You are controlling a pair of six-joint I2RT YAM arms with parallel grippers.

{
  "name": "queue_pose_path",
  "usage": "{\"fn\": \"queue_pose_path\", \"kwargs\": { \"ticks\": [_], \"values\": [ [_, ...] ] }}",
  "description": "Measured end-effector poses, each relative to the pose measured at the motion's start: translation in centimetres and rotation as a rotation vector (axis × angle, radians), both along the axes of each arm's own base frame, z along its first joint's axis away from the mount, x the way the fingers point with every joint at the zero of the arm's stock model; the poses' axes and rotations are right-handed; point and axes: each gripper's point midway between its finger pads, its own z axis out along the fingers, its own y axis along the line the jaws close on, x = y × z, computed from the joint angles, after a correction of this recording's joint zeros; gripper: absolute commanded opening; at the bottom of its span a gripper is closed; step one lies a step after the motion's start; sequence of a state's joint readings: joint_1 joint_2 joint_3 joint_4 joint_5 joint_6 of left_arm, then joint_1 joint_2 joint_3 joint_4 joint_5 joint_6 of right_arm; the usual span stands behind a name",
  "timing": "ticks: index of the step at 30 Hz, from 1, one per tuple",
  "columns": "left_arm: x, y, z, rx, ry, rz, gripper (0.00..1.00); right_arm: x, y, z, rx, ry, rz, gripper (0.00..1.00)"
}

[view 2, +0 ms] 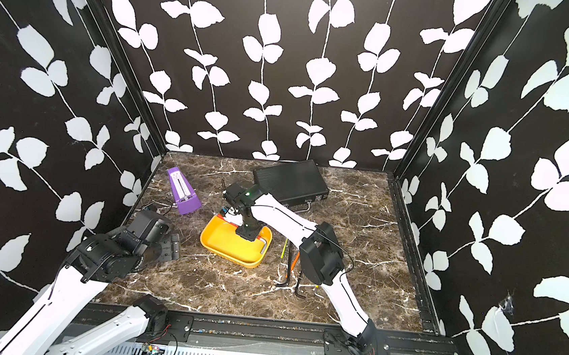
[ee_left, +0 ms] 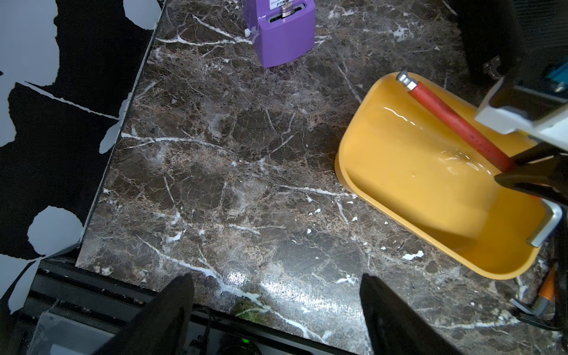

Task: Put the hex key on the desktop into the storage box
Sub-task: Place the Allen key in the storage box.

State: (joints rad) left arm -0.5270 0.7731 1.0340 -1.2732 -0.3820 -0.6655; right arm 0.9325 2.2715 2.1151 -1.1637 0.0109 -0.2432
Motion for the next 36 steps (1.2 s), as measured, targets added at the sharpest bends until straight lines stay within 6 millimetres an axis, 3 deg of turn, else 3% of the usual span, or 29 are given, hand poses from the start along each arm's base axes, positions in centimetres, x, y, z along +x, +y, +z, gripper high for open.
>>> {"fn": "queue_pose_path", "kwargs": {
  "ticks": [10,34,36],
  "values": [
    [0.1,-0.1,-0.2,0.004,0.011,-0.001,0.86,0.1,0.2,-2.4,-0.062,-0.005,0.004,0.00],
    [0.5,-0.3,0.0,-0.003,-0.001,-0.002,0.86,-0.4,0.2,-5.0,-0.123,0.006,-0.006,0.00],
    [0.6,-0.4,0.0,-0.004,-0.002,-0.002,0.86,-0.4,0.1,-5.0,-0.126,0.001,-0.010,0.12]
  ]
}}
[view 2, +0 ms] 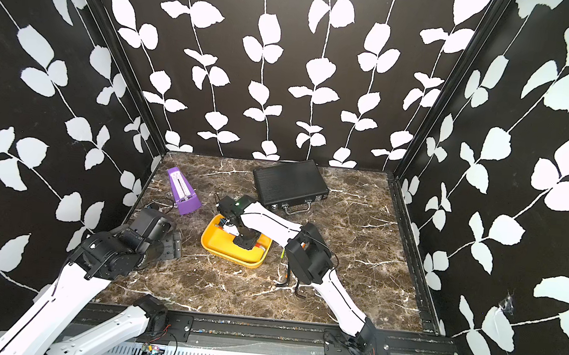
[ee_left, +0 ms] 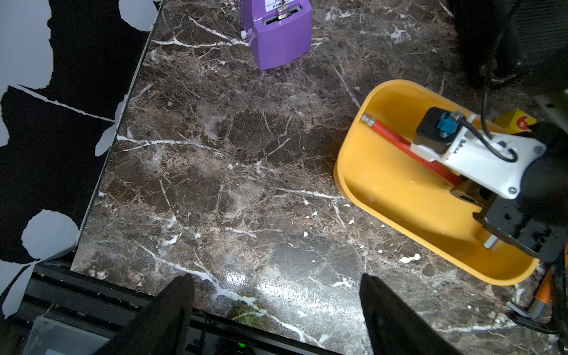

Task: Put the hex key on the desktop into the storage box
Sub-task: Place the Allen key in the storage box, then pick up the Allen key from the center of the board.

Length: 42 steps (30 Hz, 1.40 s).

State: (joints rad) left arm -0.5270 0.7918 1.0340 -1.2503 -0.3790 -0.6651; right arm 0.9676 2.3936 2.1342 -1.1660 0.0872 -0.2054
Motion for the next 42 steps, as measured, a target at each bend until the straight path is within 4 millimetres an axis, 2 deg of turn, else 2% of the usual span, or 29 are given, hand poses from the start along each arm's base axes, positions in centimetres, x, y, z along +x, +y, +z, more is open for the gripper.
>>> {"fn": "queue_pose_path", "kwargs": {
  "ticks": [5,9,13,18,21,23,26,30,35,39,42],
  "values": [
    [0.1,0.0,0.0,0.000,0.000,0.000,0.86,0.2,-0.3,0.0,-0.015,-0.015,-0.024,0.36],
    [0.1,0.0,0.0,-0.001,-0.002,0.000,0.86,0.5,-0.5,0.7,-0.015,-0.036,-0.045,0.43],
    [0.2,-0.1,0.0,-0.002,-0.004,0.000,0.86,0.8,-0.2,3.5,0.036,-0.076,-0.077,0.44],
    [0.5,-0.3,0.2,-0.008,-0.014,0.000,0.86,1.3,-0.5,9.6,0.174,-0.143,-0.169,0.39],
    [0.7,-0.4,0.2,-0.008,-0.017,-0.002,0.86,1.2,-2.5,12.2,0.247,-0.164,-0.267,0.37],
    [0.8,-0.4,0.2,-0.009,-0.023,-0.003,0.86,1.2,-4.6,12.9,0.270,-0.162,-0.361,0.34],
    [1.1,-0.5,0.4,-0.009,-0.033,-0.007,0.86,1.0,-8.2,12.3,0.266,-0.142,-0.528,0.30],
    [1.3,-0.7,0.5,-0.010,-0.043,-0.014,0.86,-0.3,-12.6,9.9,0.202,-0.106,-0.755,0.27],
    [1.6,-0.9,0.7,-0.009,-0.052,-0.026,0.86,-3.3,-15.1,7.1,0.111,-0.036,-0.931,0.25],
    [2.0,-1.1,0.7,-0.010,-0.058,-0.033,0.86,-5.6,-17.1,4.7,0.030,0.012,-1.067,0.34],
    [2.1,-1.2,0.7,-0.011,-0.061,-0.039,0.86,-7.3,-19.6,3.5,-0.023,0.030,-1.168,0.37]
  ]
}}
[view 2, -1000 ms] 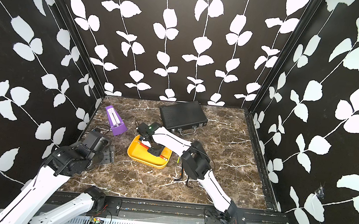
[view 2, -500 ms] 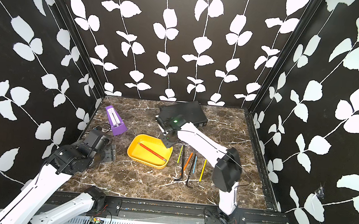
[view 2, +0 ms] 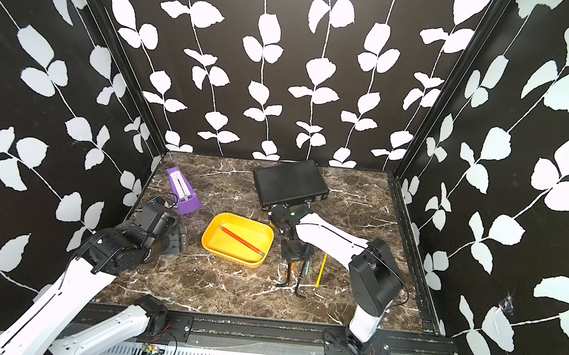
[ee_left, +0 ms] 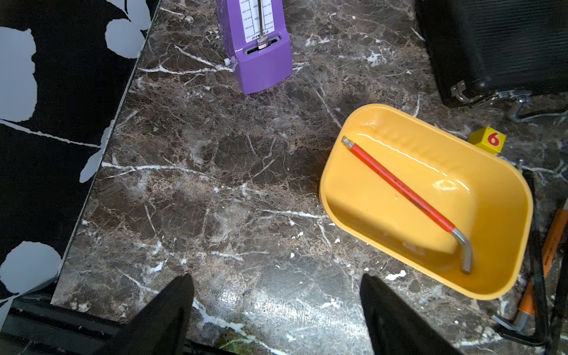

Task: Put the hex key on the desktop into the storage box
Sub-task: Pick up the Allen key from the center of the board.

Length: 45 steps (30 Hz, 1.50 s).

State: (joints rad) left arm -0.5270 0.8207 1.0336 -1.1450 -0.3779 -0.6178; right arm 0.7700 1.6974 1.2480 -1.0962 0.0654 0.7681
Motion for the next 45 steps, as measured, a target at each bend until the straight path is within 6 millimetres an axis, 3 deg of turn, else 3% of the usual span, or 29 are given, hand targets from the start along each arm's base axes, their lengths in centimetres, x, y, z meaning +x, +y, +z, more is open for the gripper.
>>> {"fn": "queue_pose_path", "kwargs": {
  "ticks": [6,10,23,28,37,45],
  "values": [
    [0.1,-0.1,0.0,0.000,-0.003,-0.009,0.86,-2.1,-5.2,-0.5,0.029,0.021,-0.247,0.37],
    [0.1,-0.1,0.0,-0.001,-0.008,-0.012,0.86,-3.7,-6.5,-2.5,0.034,0.072,-0.331,0.37],
    [-1.2,-0.6,-0.8,-0.035,-0.037,-0.104,0.87,-2.4,-5.9,-5.9,0.102,0.092,-0.403,0.34],
    [-2.0,-1.5,-0.4,-0.096,-0.104,-0.191,0.88,-2.1,-5.8,-6.5,0.125,0.105,-0.391,0.27],
    [-2.4,-3.2,0.5,-0.175,-0.181,-0.299,0.89,-1.9,-5.4,-6.6,0.138,0.132,-0.337,0.01],
    [-2.4,-3.4,0.6,-0.183,-0.192,-0.306,0.89,-1.9,-5.5,-6.4,0.131,0.131,-0.296,0.00]
  ]
}}
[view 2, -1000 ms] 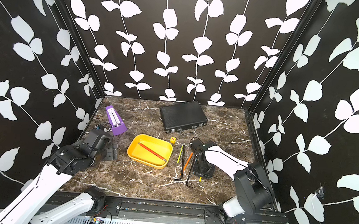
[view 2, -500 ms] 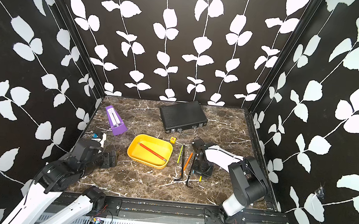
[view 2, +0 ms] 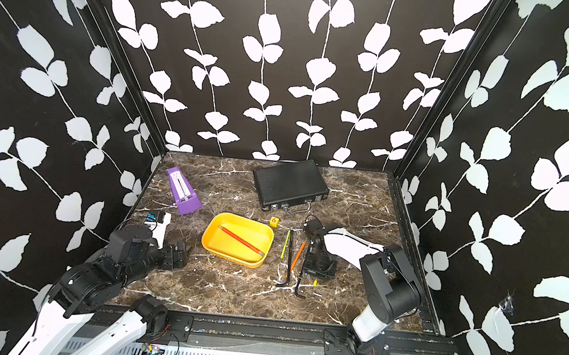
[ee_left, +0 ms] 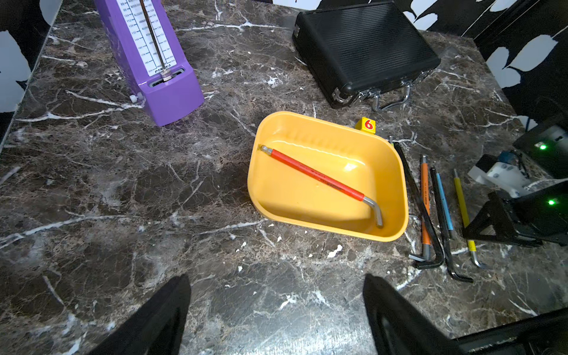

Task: Put the hex key on the desktop into the storage box
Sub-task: Pick up the Allen key from the center of the board.

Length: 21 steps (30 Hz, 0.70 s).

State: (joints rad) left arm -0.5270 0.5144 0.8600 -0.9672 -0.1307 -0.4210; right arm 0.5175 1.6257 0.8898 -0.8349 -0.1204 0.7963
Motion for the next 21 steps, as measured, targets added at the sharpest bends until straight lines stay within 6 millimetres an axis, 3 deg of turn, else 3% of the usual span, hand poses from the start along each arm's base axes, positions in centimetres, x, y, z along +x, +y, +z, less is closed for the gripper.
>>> {"fn": "queue_pose_path", "kwargs": {
  "ticks": [12,21],
  "values": [
    [0.0,0.0,0.0,0.000,0.000,0.000,0.88,1.4,-1.5,0.9,-0.091,-0.053,0.069,0.00],
    [0.0,-0.1,-0.1,-0.001,0.003,-0.003,0.88,4.7,-0.3,5.4,-0.073,-0.169,0.157,0.00]
  ]
}}
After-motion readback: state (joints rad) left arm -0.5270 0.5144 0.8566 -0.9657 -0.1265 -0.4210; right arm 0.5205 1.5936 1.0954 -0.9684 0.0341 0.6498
